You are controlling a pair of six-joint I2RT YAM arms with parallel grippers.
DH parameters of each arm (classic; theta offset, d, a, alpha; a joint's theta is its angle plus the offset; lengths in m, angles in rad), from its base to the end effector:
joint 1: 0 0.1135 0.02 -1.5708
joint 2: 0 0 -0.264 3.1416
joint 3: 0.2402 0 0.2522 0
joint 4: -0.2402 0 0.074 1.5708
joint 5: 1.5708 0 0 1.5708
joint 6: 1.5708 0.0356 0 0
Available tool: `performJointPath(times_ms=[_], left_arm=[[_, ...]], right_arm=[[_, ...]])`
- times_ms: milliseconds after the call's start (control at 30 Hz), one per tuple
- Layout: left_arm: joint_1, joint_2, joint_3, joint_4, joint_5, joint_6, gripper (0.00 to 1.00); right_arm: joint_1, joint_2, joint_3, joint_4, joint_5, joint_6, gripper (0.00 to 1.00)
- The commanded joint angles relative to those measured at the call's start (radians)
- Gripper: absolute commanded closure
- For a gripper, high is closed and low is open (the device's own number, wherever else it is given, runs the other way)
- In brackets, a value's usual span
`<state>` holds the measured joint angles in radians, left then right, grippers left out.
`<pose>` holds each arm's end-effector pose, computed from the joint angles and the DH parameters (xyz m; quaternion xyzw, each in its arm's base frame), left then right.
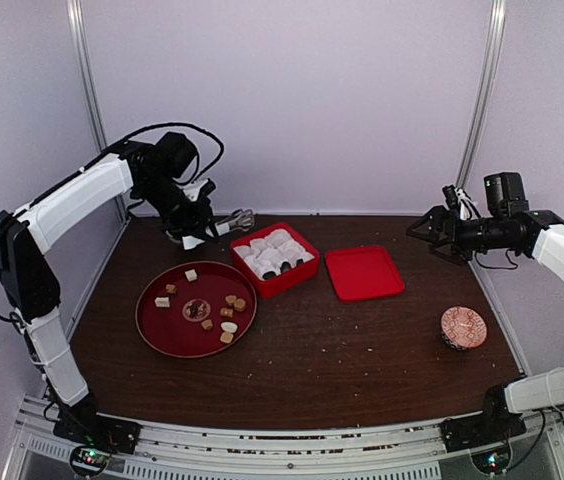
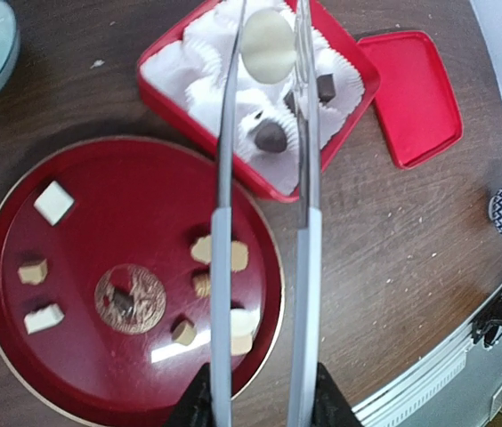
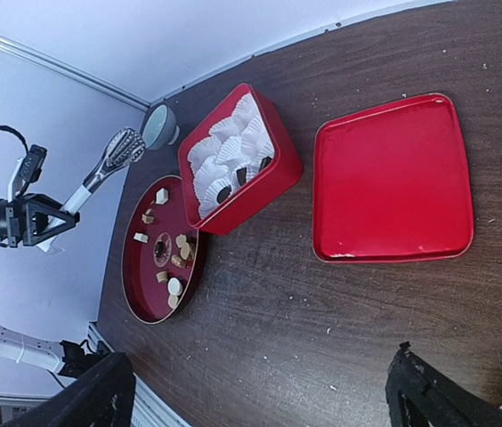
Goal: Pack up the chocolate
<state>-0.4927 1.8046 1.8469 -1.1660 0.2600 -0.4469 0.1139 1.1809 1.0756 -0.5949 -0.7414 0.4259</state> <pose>0.3219 -0.1832 0.3429 0.0509 0.9660 -0.2122 0.1388 0.2419 0.0519 0.3270 -0.0196 0.8586 0.4214 0.2912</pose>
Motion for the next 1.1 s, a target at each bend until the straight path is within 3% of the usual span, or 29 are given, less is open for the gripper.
performJointPath(times_ms=[0, 200, 433, 1067], left_arm=[[-0.01, 0.086, 0.109, 0.089, 0.072, 0.024, 0.79], [-0.043, 0.264, 0.254, 0.091, 0.101, 0.043, 0.79], [-0.073, 0.387, 0.313, 0.129, 0.113, 0.044, 0.78], [-0.075, 0.501, 0.391, 0.149, 0.104, 0.015, 0.63]], right_arm=[[0.007, 0.002, 0.03, 0.014, -0.006, 0.013, 0.0], [0.008, 0.031, 0.046, 0.007, -0.026, 0.006, 0.0], [0.007, 0.018, 0.012, 0.046, -0.005, 0.027, 0.0], [0.007, 0.017, 0.005, 0.051, -0.008, 0.024, 0.0]])
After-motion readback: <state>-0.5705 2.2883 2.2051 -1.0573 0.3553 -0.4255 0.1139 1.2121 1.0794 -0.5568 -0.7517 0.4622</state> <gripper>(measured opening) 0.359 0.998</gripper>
